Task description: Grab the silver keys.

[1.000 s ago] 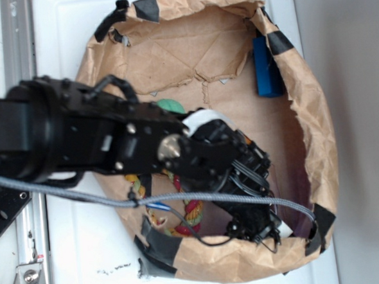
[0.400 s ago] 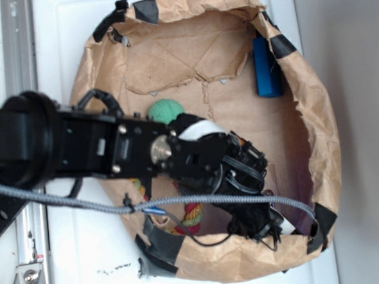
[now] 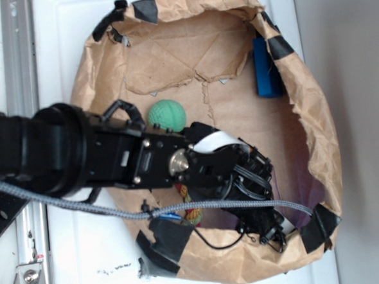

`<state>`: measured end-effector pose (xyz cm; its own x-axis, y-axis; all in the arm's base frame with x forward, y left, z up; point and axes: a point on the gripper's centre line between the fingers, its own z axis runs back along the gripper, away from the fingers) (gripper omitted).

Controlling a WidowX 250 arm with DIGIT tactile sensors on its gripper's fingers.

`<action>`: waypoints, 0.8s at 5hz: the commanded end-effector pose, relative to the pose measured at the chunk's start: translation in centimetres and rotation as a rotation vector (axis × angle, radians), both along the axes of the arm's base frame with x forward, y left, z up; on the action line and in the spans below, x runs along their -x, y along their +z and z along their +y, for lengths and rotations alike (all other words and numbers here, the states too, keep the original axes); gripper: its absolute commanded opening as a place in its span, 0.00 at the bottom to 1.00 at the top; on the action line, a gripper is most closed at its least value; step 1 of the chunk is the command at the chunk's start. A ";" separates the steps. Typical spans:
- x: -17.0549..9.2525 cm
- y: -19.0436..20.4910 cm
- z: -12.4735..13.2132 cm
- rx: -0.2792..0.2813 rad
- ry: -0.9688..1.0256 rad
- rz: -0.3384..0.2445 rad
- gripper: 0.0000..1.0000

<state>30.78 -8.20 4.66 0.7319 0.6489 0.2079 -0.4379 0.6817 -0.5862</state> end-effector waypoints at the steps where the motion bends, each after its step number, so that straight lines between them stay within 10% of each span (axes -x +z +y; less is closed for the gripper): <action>1: 0.3 1.2 0.1 0.005 -0.036 -0.036 0.00; 4: 0.0 4.5 2.9 -0.228 -0.115 0.191 0.00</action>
<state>29.89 -6.09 6.48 0.8576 0.4999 0.1209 -0.4516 0.8444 -0.2880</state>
